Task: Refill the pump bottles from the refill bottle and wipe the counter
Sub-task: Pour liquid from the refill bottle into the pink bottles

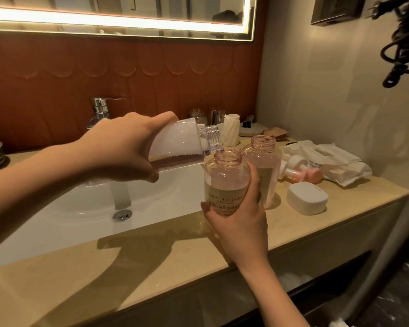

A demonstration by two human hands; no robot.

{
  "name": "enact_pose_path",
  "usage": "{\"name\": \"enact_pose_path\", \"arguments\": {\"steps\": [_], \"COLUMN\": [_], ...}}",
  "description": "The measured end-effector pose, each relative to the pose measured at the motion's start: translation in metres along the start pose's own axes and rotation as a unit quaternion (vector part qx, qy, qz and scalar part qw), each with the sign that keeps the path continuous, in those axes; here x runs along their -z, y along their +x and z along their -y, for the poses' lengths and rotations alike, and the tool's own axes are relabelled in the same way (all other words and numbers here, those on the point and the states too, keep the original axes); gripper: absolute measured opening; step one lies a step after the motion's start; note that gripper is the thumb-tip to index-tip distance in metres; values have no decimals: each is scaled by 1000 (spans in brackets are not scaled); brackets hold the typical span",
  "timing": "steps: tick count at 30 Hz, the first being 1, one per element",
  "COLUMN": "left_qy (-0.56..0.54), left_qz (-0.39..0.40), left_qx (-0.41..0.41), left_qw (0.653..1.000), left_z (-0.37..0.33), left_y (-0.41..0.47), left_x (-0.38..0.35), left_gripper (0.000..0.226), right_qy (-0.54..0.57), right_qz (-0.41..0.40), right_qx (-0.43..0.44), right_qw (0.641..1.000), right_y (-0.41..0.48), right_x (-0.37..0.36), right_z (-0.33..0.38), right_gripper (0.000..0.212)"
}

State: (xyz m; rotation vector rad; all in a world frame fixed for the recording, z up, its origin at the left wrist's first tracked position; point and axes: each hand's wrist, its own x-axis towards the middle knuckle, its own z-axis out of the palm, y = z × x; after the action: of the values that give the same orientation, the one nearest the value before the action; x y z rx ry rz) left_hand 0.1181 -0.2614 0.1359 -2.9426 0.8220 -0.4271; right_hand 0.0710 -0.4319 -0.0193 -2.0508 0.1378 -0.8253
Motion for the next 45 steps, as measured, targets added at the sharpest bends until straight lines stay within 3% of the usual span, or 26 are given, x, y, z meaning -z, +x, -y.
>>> {"name": "enact_pose_path", "arguments": {"steps": [45], "left_qy": [-12], "left_qz": [4], "left_qx": [2], "left_qw": [1000], "left_z": [0], "left_y": [-1], "left_x": [2], "left_gripper": [92], "right_qy": [-4], "right_qz": [1], "right_qx": [-3], "right_qw": [1000], "right_y": [0], "right_x": [0], "right_z": [-1], "right_gripper": [104]}}
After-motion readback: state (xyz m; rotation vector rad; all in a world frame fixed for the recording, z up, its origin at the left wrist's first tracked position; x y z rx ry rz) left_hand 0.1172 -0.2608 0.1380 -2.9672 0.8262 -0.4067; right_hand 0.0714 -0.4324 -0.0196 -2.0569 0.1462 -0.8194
